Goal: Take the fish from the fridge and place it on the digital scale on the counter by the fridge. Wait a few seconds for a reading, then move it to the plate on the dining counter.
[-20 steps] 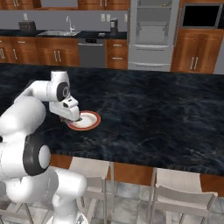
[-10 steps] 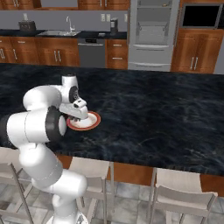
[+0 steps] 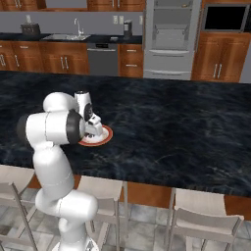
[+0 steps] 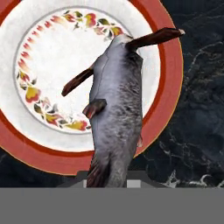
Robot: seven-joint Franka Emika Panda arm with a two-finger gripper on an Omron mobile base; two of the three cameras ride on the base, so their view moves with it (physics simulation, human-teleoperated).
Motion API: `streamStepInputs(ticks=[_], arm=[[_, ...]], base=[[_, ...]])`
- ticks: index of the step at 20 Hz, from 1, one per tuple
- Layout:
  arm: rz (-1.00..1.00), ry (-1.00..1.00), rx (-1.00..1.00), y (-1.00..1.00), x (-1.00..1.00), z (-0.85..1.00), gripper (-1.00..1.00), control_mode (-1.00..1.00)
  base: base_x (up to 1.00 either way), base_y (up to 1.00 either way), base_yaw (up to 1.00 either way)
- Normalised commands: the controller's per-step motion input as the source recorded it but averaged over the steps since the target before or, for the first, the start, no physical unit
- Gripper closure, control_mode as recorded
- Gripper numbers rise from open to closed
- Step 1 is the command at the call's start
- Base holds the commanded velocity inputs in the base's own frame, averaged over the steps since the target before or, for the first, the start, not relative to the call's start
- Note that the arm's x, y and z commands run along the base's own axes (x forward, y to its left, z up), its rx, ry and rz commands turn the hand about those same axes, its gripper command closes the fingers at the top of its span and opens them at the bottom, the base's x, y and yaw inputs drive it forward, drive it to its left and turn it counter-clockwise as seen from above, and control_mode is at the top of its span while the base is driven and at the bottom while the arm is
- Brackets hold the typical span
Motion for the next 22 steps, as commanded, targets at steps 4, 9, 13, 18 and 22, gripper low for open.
streamStepInputs(ticks=[4, 9, 13, 18, 22], arm=[[0.01, -0.21, -0.02, 0.00, 0.21, -0.43, 1.00, -1.00], [0.01, -0.10, 0.00, 0.00, 0.43, -0.38, 1.00, -1.00], [0.01, -0.01, 0.00, 0.01, 0.39, -0.22, -1.00, -1.00], [0.00, -0.01, 0.00, 0.00, 0.13, -0.02, -1.00, -1.00], [0.00, 0.00, 0.00, 0.03, -0.06, 0.27, -1.00, -1.00]], base=[[0.00, 0.00, 0.00], [0.00, 0.00, 0.00], [0.00, 0.00, 0.00], [0.00, 0.00, 0.00], [0.00, 0.00, 0.00]])
